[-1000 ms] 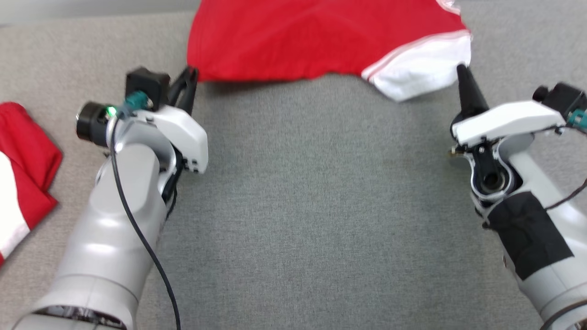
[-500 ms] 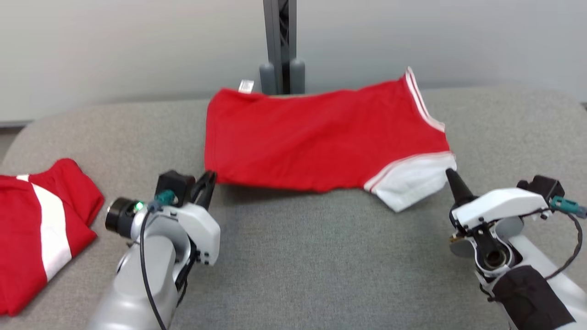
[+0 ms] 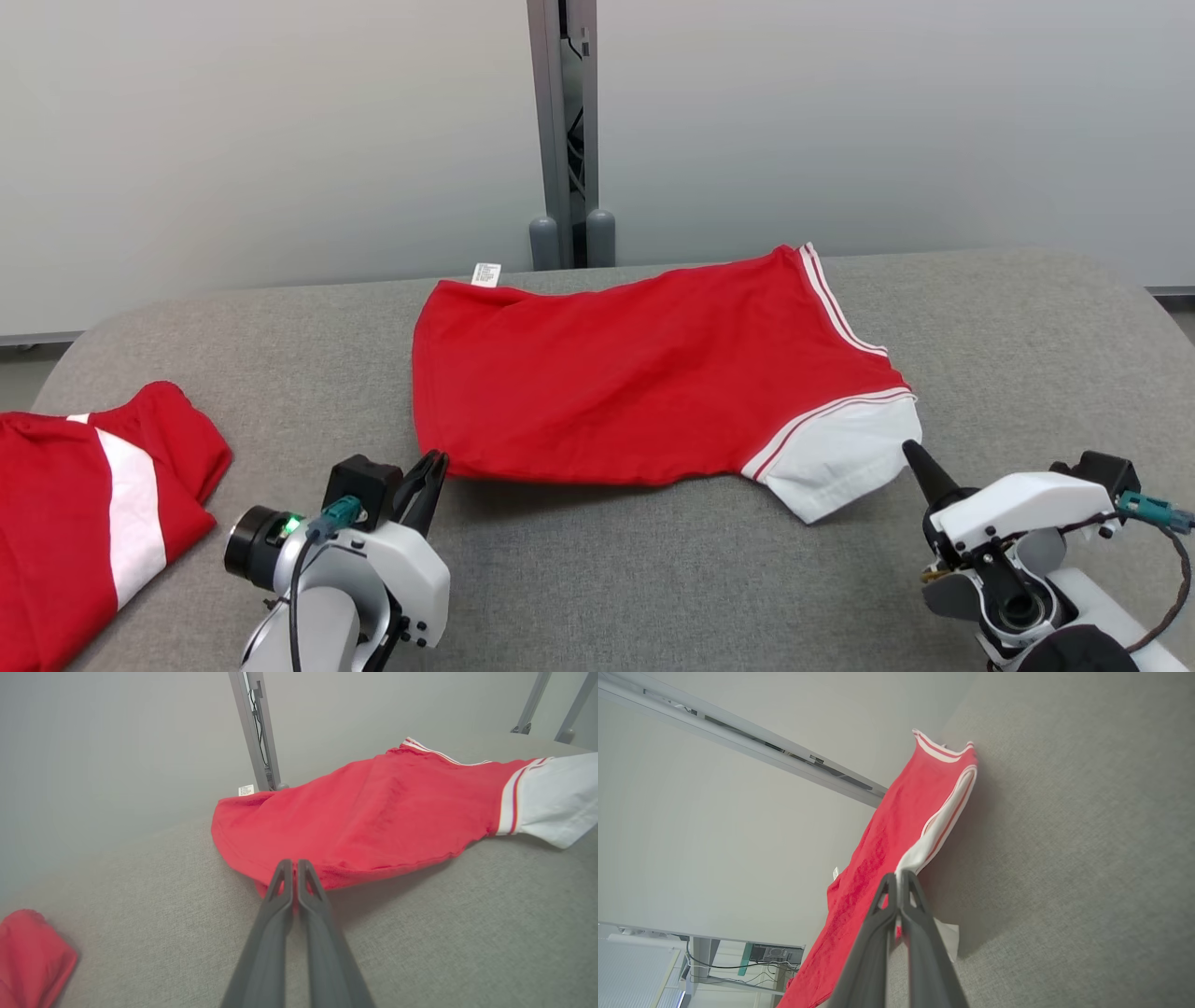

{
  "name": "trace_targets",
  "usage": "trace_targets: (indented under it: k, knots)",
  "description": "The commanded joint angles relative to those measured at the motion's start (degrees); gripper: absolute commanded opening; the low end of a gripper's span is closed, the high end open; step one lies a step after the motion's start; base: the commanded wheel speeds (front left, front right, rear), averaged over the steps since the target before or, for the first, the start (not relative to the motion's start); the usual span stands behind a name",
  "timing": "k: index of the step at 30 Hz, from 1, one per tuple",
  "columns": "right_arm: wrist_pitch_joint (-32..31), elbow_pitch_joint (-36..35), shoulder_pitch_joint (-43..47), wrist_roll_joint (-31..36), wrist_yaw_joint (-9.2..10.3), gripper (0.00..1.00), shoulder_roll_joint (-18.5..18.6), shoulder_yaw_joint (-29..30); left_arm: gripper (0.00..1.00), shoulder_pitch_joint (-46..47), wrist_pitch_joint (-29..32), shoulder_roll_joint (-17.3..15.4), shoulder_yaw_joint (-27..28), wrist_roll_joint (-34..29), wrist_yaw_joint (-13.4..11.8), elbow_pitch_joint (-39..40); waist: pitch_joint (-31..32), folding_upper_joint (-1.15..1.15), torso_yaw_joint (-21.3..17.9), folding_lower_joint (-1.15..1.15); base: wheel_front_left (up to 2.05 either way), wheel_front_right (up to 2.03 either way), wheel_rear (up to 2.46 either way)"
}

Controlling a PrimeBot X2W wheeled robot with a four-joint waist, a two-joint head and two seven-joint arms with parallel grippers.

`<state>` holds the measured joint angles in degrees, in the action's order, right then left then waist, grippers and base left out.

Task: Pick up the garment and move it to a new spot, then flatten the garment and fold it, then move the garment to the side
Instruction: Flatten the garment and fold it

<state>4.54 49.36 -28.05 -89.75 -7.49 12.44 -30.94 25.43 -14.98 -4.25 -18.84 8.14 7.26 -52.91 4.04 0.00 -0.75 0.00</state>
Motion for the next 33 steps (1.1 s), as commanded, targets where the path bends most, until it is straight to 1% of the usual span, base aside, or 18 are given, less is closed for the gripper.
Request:
trace_targets:
  k: [1,7,16,20,24,26,29,33]
  knots:
    - [-0.28,-0.25,0.83,-0.41,0.0,0.0,0.33,0.09,0.0,-0.67,-0.22,-0.27,-0.07,-0.51,0.24,0.6,0.51,0.0,-0.21,0.0,0.0,0.0,0.0]
    - [-1.92,-1.05,4.25,-0.93,0.0,0.0,1.0,-0.26,0.0,-4.88,-0.21,-0.65,0.37,-0.5,0.2,3.79,2.32,0.0,-0.57,0.0,0.0,0.0,0.0]
    - [-6.36,0.92,8.67,-1.08,0.0,0.0,1.67,-2.05,0.0,-10.82,-0.22,-0.98,-1.14,-2.73,-0.02,5.35,4.24,0.0,-0.91,0.0,0.0,0.0,0.0]
    - [-6.98,1.42,9.69,-0.69,0.0,0.0,2.57,-2.28,0.0,-12.75,-0.22,-1.58,-0.13,-2.35,-0.96,5.53,4.83,0.0,-0.93,0.0,0.0,0.0,0.0]
    - [-6.36,0.93,9.67,-1.29,0.0,0.0,3.42,-1.27,0.0,-13.75,-0.22,-2.27,1.77,-1.79,-2.54,7.67,5.15,0.0,-0.63,0.0,0.0,0.0,0.0]
    - [-6.6,0.42,9.81,-1.81,0.0,0.0,3.74,-0.77,0.0,-14.33,-0.21,-2.55,2.41,-1.68,-2.82,8.71,5.31,0.0,-0.33,0.0,0.0,0.0,0.0]
    - [-8.15,-0.2,10.9,-2.53,0.0,0.0,4.1,-0.58,0.0,-15.07,-0.21,-2.93,2.29,-2.35,-2.51,9.39,5.68,0.0,0.34,0.0,0.0,0.0,0.0]
    - [-12.19,-1.07,12.76,-2.99,0.0,0.0,4.97,-1.63,0.0,-16.44,-0.22,-3.5,0.23,-3.93,-1.79,8.51,6.4,0.0,0.96,0.0,0.0,0.0,0.0]
